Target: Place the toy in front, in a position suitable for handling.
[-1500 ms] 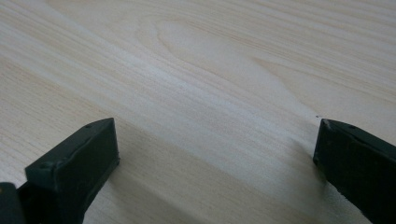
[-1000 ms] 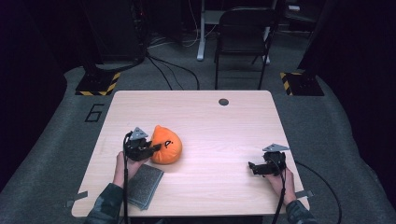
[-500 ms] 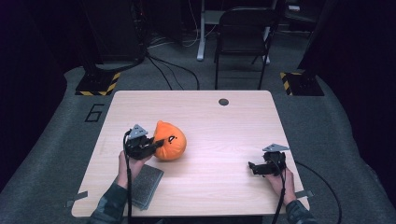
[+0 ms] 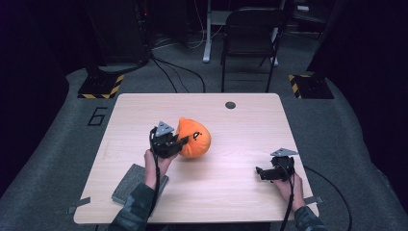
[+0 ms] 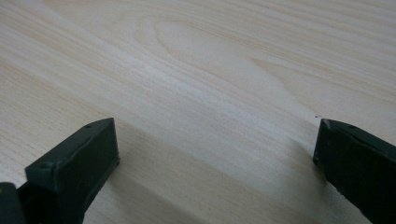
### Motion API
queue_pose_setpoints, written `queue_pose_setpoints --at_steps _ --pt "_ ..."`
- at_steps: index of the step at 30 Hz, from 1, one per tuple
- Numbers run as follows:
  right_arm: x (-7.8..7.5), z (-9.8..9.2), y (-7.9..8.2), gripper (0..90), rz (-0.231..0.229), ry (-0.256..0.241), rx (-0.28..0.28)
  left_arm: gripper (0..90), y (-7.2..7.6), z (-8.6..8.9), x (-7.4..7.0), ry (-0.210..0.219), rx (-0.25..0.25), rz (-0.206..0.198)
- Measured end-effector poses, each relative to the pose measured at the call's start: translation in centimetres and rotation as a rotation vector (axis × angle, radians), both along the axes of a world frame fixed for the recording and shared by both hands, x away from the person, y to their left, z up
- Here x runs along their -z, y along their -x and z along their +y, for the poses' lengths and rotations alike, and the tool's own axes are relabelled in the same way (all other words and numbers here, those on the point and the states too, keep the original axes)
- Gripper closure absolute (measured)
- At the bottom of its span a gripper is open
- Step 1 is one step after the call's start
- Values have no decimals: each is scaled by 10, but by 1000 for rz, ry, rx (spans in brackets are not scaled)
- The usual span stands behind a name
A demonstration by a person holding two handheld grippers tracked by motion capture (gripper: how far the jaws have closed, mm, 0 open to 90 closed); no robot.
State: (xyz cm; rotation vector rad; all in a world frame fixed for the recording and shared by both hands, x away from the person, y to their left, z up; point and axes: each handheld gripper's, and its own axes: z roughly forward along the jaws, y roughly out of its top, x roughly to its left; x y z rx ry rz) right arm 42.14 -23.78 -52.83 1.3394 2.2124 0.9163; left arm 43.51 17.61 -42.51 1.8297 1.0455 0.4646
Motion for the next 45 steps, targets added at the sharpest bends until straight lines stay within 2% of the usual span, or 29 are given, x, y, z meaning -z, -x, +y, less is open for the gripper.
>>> queue_pose_setpoints --at_steps 6,9,14,21,24,25,26,27,30,31,32,34,35,36,39,40,43,44,45 --pt "0 0 0 0 0 0 1 705 -6 -21 2 15 -18 5" --pt "0 0 0 0 0 0 0 703 -8 -35 9 41 -24 29" --pt "0 0 0 0 0 0 0 697 -8 -47 16 70 -46 37" --pt "0 0 0 0 -1 -1 0 692 -13 -56 27 60 -60 59" --pt "0 0 0 0 -1 0 0 681 -16 -64 40 18 -51 90" --pt "0 0 0 0 0 0 0 672 -16 -64 40 18 -51 90" --pt "0 0 0 0 0 0 0 672 -16 -65 43 -1 -46 97" --pt "0 0 0 0 -1 0 0 664 -16 -64 45 6 -55 92" --pt "0 0 0 0 0 0 0 561 -16 -63 42 -10 -52 90" --pt "0 0 0 0 -1 0 0 443 -17 -61 41 -8 -56 97" --pt "0 0 0 0 0 0 0 377 -17 -59 39 -3 -57 97" --pt "0 0 0 0 0 0 0 254 -15 -54 36 11 -58 95" --pt "0 0 0 0 0 0 0 205 -14 -53 34 34 -65 98" --pt "0 0 0 0 0 0 0 171 -14 -53 34 34 -65 98" --pt "0 0 0 0 0 0 0 146 -8 -39 22 48 -63 78" --pt "0 0 0 0 0 0 0 142 -8 -39 22 48 -63 78" --pt "0 0 0 0 0 0 0 116 2 -20 9 25 -53 33" --pt "0 0 0 0 0 0 0 110 2 -20 9 25 -53 33" --pt "0 0 0 0 0 0 0 101 9 -7 5 -5 -49 18"
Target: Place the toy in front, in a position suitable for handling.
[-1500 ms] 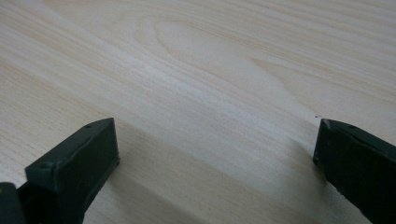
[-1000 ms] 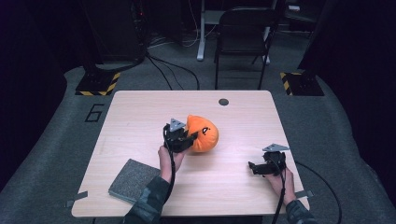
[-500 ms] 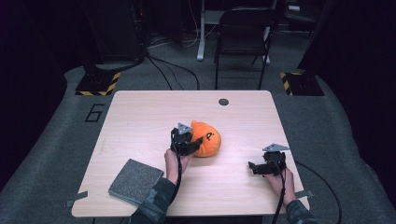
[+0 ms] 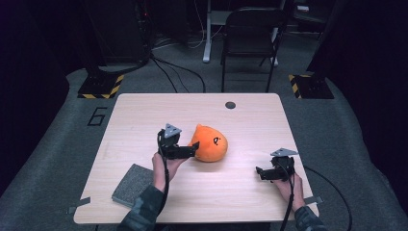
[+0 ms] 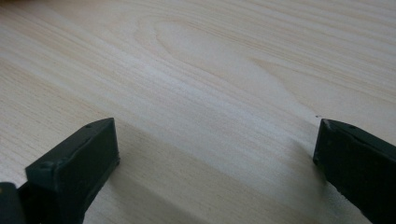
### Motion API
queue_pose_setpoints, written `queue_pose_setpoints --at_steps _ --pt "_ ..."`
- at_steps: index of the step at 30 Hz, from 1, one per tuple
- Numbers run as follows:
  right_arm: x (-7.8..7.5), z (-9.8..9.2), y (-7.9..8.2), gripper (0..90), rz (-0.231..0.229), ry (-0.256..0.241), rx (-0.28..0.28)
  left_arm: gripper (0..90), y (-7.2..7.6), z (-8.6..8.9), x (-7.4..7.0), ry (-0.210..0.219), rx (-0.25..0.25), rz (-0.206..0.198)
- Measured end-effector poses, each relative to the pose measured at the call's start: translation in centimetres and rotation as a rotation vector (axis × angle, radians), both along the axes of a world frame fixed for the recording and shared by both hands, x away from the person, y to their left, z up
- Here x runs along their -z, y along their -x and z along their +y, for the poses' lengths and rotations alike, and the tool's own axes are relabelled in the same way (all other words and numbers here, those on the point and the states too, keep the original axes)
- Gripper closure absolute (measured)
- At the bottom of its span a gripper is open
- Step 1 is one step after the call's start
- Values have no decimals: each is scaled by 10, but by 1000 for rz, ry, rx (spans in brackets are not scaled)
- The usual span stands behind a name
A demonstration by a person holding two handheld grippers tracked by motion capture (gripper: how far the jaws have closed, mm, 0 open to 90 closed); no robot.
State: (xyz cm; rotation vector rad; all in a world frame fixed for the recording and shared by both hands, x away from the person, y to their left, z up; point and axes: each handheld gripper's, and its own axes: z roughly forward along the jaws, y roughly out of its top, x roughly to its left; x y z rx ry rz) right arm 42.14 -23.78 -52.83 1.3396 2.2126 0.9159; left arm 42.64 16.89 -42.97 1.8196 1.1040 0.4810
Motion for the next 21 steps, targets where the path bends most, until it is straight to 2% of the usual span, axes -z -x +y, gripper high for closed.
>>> queue_pose_setpoints --at_steps 1,3,4,6,7,10,15,16,21 --pt "0 0 0 0 0 0 0 95 0 0 0 0 0 0" --pt "0 0 0 0 0 0 0 88 9 19 -2 -30 2 -16" --pt "0 0 0 0 0 0 0 79 9 19 -2 -30 2 -16" --pt "0 0 0 0 0 0 0 72 16 37 0 -40 -4 -15" --pt "0 0 0 0 0 0 0 70 16 37 0 -40 -4 -15" --pt "0 0 0 0 0 0 1 64 28 57 4 -66 -8 -5" --pt "0 0 0 0 0 0 1 58 41 73 11 -93 -8 -1" --pt "0 0 0 0 0 0 1 55 47 79 15 -111 -12 2" --pt "0 0 0 0 0 0 1 47 59 94 27 -131 -28 14"
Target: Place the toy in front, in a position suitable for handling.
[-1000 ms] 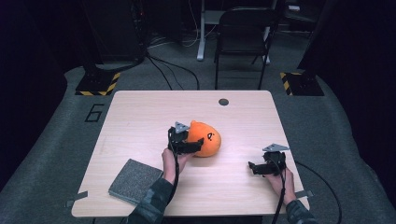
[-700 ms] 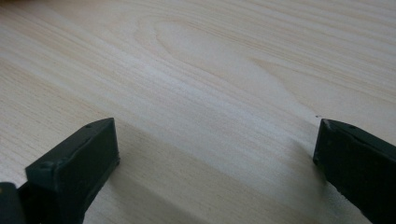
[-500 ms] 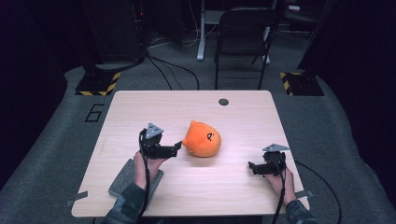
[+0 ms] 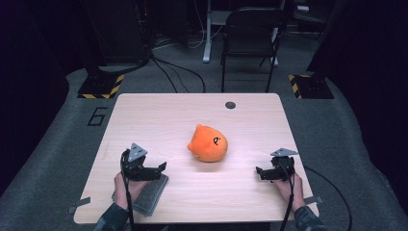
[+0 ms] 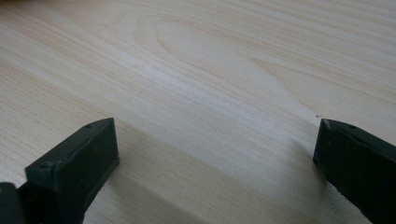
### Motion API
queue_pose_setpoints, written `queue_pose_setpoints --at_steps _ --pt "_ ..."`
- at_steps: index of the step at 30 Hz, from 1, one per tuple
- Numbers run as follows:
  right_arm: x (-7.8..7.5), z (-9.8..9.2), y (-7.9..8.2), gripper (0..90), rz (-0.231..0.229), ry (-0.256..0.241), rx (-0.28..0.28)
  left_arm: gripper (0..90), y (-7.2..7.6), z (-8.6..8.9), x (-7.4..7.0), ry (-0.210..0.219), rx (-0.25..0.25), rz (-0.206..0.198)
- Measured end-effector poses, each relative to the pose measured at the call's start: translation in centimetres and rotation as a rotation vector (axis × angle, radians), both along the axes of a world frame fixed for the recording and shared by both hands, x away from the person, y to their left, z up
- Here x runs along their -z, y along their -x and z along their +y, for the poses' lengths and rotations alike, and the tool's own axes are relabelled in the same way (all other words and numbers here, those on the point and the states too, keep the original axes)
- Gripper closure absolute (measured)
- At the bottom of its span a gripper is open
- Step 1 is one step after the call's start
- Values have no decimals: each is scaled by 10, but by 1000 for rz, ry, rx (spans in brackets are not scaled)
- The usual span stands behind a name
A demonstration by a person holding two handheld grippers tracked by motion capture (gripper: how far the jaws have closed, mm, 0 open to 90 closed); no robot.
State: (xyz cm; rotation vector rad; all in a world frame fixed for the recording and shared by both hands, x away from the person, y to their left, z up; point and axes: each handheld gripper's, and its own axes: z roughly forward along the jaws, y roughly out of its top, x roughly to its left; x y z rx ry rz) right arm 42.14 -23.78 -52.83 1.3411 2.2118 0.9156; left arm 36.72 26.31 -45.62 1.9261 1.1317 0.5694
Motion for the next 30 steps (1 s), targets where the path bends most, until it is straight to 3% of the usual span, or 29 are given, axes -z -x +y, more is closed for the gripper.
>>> queue_pose_setpoints --at_steps 7,8,11,12,13,15,18,26,30 --pt "0 0 0 0 0 0 0 25 19 24 18 -32 -38 48" --pt "0 0 0 0 0 0 0 21 24 28 24 -52 -43 66" --pt "0 0 0 0 0 0 0 20 28 31 30 -61 -45 82" --pt "0 0 0 0 0 0 0 24 31 31 38 -87 -46 111" --pt "0 0 0 0 0 0 0 27 32 32 42 -97 -56 112" --pt "0 0 0 0 0 0 0 31 33 33 47 -115 -56 134" --pt "0 0 0 0 0 0 -1 35 33 34 51 -111 -61 140" --pt "0 0 0 0 0 0 0 86 29 35 60 -141 -24 201" --pt "0 0 0 0 0 0 0 139 29 35 62 -137 -31 193"
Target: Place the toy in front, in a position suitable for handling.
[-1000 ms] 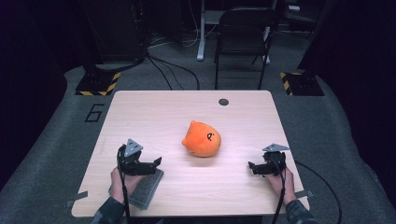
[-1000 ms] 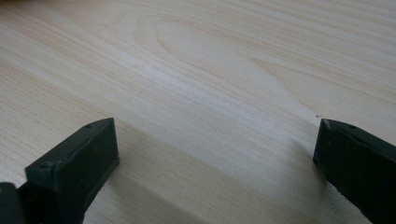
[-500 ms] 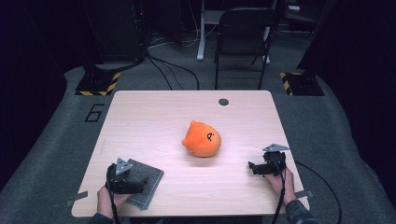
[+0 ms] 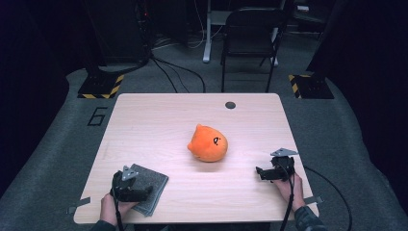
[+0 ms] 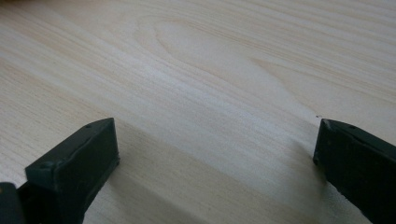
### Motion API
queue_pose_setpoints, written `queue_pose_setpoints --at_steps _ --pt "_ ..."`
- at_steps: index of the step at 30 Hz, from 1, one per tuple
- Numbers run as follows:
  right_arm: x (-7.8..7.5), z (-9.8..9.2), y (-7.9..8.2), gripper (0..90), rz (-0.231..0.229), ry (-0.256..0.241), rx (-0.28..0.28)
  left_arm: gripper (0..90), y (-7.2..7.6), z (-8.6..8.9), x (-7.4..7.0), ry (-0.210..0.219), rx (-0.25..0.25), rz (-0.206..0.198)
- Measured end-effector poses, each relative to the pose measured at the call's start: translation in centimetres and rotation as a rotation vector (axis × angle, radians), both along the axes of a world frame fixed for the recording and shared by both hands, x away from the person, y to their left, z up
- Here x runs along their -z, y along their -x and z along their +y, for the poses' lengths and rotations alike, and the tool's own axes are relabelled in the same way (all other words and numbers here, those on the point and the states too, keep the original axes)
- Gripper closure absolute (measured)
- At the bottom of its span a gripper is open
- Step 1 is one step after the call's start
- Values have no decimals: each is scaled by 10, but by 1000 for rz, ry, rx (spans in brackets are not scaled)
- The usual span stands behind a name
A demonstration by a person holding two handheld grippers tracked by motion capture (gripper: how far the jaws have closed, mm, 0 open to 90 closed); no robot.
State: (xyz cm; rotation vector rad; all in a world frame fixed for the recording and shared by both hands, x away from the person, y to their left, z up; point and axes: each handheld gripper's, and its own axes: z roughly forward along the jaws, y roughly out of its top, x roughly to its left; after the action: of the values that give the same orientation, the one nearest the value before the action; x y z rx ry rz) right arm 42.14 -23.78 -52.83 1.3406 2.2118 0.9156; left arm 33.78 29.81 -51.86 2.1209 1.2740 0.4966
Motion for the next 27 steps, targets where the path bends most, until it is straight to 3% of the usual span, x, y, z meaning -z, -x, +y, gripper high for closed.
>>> queue_pose_setpoints --at_steps 5,11,12,17,27 --pt "0 0 0 0 0 0 0 222 2 0 -2 0 5 1" --pt "0 0 0 0 0 0 0 640 4 4 -3 19 -1 -29" --pt "0 0 0 0 0 0 0 674 4 4 -3 19 -1 -29" --pt "0 0 0 0 0 0 0 751 4 4 -3 18 8 -43" --pt "0 0 0 0 0 0 0 763 6 6 -10 46 22 -49"
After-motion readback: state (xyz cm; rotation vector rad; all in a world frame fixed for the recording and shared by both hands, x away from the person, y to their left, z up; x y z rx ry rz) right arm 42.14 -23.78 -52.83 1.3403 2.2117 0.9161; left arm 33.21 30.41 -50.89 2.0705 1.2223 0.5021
